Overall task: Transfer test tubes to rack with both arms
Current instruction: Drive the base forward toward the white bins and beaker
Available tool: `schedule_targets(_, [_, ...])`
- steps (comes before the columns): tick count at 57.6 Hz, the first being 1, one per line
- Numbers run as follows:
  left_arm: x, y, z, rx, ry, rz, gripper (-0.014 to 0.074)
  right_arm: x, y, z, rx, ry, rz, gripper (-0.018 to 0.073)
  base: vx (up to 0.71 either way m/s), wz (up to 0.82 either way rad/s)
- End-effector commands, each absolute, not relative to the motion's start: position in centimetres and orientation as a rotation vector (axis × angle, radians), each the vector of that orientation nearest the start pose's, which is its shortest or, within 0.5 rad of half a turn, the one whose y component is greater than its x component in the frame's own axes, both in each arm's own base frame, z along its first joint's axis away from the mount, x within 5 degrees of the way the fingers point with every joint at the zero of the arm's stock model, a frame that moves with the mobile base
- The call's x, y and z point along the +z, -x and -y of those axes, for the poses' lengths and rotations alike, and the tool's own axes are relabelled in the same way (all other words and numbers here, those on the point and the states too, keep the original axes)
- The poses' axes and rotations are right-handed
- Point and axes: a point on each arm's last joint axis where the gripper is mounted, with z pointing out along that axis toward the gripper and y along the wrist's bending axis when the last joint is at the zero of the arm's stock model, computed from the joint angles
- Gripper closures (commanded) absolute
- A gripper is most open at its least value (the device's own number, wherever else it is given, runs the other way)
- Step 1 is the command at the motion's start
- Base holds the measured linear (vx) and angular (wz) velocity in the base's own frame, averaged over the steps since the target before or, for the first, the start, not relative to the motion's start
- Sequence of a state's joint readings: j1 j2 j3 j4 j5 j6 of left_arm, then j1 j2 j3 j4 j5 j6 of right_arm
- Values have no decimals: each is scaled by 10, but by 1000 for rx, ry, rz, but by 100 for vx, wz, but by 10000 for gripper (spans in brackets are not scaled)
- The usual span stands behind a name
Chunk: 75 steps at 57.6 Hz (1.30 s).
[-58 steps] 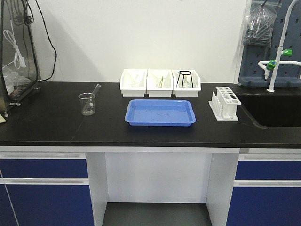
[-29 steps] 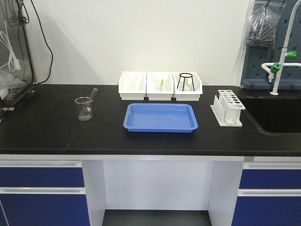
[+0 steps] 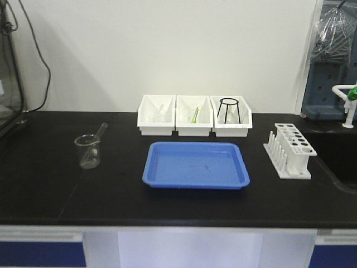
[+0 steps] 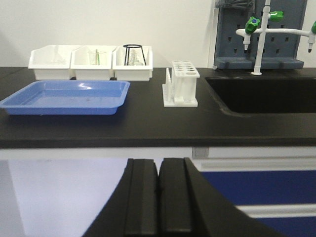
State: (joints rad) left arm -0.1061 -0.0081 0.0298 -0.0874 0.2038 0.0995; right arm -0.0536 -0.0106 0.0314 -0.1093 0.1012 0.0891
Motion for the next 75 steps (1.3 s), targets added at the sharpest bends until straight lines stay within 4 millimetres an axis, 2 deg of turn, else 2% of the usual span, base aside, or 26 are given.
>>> schedule_targets(1, [183, -57, 7, -86, -96, -1646, 617, 198, -57, 3, -74, -9, -1529, 567, 46, -14])
schedule_targets(41, [183, -57, 7, -86, -96, -1646, 617, 198, -57, 3, -74, -9, -1529, 567, 42, -3])
schedule_targets(75, [183, -57, 7, -86, -96, -1646, 617, 198, -57, 3, -74, -9, -1529, 567, 29, 5])
